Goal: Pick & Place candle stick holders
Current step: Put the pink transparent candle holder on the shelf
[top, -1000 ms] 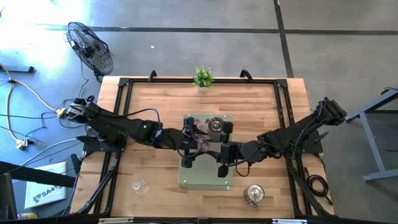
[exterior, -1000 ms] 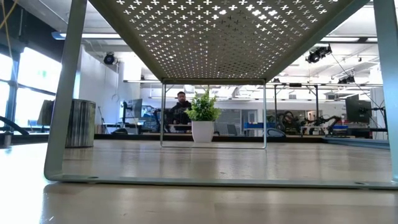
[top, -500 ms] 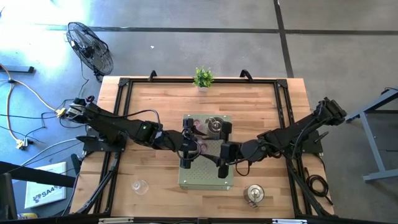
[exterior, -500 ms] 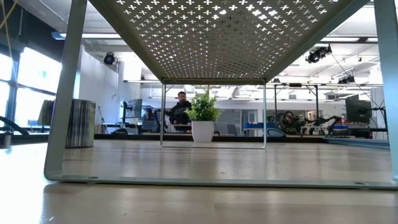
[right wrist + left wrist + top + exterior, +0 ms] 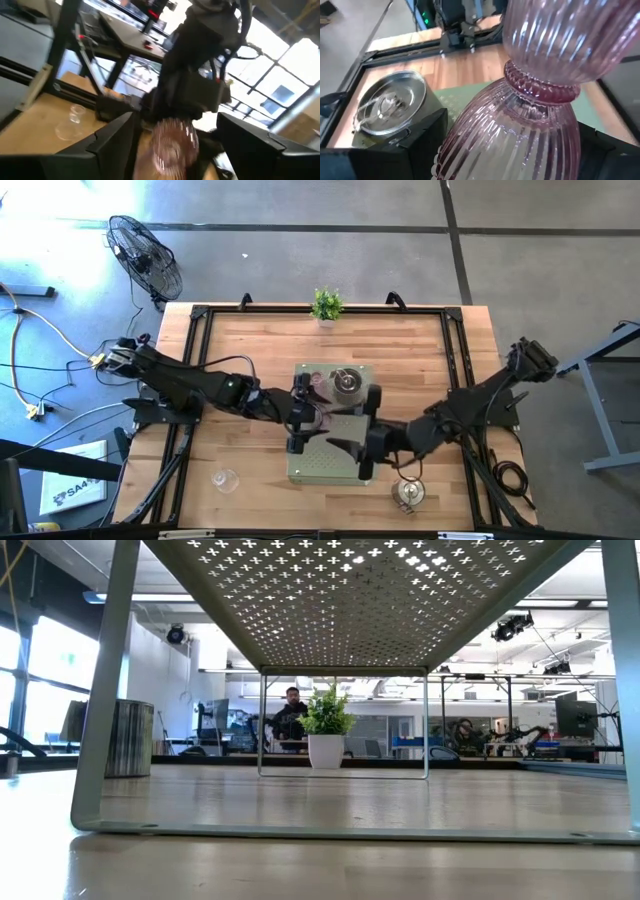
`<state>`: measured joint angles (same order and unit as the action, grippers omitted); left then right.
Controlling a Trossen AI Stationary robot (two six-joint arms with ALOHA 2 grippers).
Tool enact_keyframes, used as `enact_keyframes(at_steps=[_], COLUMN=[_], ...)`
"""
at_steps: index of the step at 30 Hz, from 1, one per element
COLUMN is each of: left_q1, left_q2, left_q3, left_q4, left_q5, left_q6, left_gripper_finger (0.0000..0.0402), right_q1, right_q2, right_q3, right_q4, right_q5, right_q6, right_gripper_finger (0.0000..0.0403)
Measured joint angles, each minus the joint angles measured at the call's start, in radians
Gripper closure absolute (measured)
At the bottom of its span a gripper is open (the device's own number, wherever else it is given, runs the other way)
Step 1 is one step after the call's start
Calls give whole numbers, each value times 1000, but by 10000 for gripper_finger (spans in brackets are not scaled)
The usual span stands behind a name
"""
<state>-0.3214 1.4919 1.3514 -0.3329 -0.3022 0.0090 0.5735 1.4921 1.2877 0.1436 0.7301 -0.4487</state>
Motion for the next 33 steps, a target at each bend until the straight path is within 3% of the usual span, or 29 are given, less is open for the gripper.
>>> enact_keyframes(at_steps=[7,12,22,26,33], left_q1=[-14,-15,-96,-157,-283], left_q2=[-44,-98,-138,-152,-172], left_q3=[0,1,1,3,1], left_q4=[-55,-176,-341,-476,-782], left_q5=[12,-128,-289,-451,-573], left_q6=[-33,-51,-160,-279,-604], left_gripper_finger=[103,103,103,103,103], right_q1=[78,142,231,251,259], right_q2=[0,0,0,0,0], right_q3=[0,0,0,0,0], right_q4=[-12,-20,-80,-132,-229], right_q5=[217,461,835,828,840], right_q6=[8,19,85,140,245], right_gripper_finger=[126,126,126,126,126])
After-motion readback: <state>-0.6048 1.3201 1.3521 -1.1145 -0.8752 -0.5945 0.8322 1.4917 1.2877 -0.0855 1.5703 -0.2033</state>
